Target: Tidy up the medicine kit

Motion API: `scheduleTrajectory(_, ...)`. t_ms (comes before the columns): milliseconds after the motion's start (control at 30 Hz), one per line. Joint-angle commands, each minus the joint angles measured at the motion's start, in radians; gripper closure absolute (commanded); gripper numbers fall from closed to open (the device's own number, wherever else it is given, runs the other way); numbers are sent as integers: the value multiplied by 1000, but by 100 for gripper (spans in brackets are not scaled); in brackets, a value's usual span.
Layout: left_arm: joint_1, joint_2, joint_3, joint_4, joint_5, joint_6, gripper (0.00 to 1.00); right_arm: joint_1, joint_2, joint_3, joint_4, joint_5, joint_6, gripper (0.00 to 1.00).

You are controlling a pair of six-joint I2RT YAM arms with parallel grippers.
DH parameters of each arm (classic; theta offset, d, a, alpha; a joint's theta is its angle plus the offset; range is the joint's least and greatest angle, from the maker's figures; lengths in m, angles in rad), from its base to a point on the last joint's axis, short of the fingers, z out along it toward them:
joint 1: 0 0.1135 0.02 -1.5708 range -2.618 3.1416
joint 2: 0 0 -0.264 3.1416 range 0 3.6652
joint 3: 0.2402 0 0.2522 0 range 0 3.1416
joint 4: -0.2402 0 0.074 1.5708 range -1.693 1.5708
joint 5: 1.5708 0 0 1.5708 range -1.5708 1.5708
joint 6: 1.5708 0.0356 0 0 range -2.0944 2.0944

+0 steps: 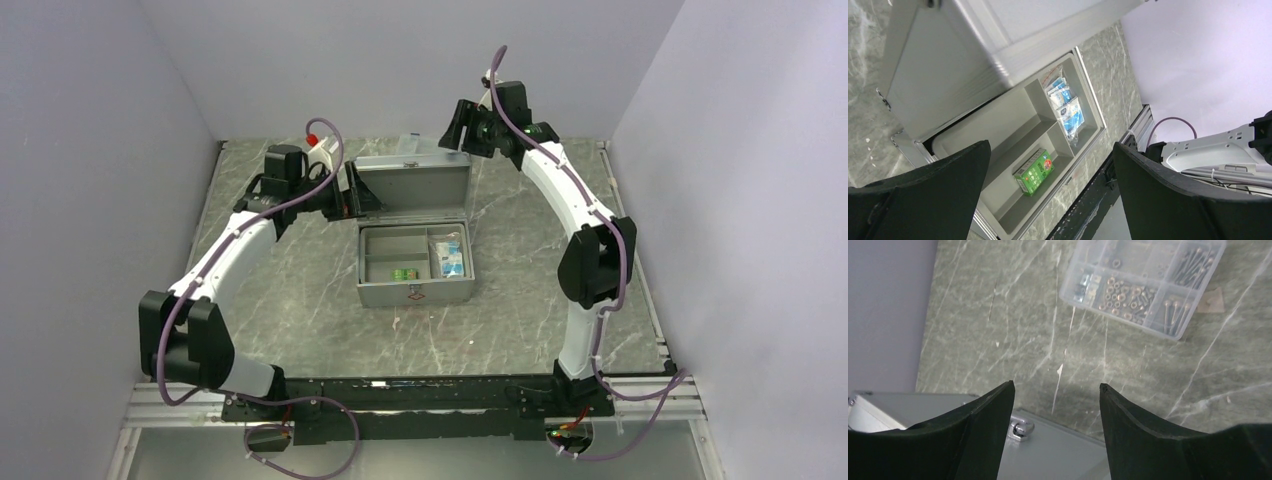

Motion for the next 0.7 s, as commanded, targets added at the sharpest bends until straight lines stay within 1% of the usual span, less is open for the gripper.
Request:
scheduleTrajectory(0, 16, 15, 27, 58, 40, -14, 1, -4, 9, 53, -75, -99, -27, 36)
scheduleTrajectory(367, 27, -5, -7, 92, 51, -25, 1, -2, -60, -33, -52, -189, -26, 40)
scheduleTrajectory(667, 29, -33, -52, 105, 55, -36, 1, -3, -140, -127, -15, -202, -14, 40)
